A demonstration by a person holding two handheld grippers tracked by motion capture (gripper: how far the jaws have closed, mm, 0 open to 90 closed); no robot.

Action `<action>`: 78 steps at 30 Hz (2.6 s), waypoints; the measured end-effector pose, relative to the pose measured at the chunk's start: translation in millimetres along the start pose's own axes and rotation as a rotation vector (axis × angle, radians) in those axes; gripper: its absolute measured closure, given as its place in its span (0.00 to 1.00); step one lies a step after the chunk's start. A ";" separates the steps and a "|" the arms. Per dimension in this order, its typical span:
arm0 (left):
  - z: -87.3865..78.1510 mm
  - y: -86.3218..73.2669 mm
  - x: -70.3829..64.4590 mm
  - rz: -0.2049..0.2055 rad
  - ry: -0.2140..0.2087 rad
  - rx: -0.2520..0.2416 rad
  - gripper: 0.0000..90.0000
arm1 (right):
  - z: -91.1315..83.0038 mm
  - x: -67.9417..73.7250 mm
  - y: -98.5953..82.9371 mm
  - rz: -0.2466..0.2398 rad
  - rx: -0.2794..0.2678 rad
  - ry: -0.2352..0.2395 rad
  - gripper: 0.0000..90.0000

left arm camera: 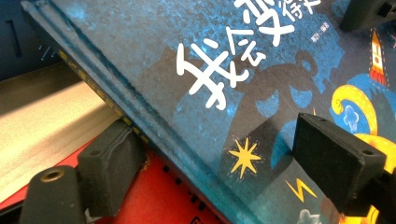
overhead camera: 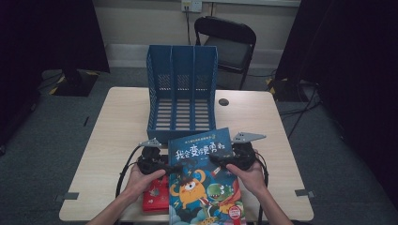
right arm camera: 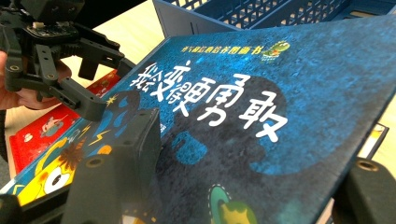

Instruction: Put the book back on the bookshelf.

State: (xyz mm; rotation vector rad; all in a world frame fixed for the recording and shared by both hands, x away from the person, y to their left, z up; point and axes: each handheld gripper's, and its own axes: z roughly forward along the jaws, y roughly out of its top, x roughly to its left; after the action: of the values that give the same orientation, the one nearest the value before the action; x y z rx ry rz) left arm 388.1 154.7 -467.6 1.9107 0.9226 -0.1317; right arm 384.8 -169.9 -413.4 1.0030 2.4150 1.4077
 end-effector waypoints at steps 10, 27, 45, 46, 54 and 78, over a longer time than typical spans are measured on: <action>0.7 3.0 -1.6 -0.003 -0.013 0.004 0.17 | -2.0 2.9 3.5 -0.012 0.004 0.001 0.39; -9.3 10.5 -12.7 0.021 -0.034 -0.062 0.29 | -0.9 7.0 11.8 0.009 0.007 -0.009 0.38; -34.2 23.3 -14.0 0.025 -0.022 -0.126 0.42 | -2.2 13.0 32.2 0.010 -0.052 -0.023 0.40; -36.6 25.5 -14.1 0.028 -0.021 -0.134 0.42 | -2.4 13.2 33.1 0.011 -0.055 -0.023 0.40; -49.5 40.3 -20.4 0.042 -0.007 -0.199 0.47 | -10.3 16.7 42.8 -0.001 -0.124 -0.034 0.40; -78.1 75.3 -30.2 0.109 0.030 -0.299 0.57 | -19.9 20.4 78.4 -0.023 -0.192 -0.063 0.40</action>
State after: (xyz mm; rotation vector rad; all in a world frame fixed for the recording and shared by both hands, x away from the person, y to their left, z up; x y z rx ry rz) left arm 393.4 183.1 -358.9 1.6832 0.8066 0.0950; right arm 396.6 -145.5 -334.6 0.9550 2.1910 1.5403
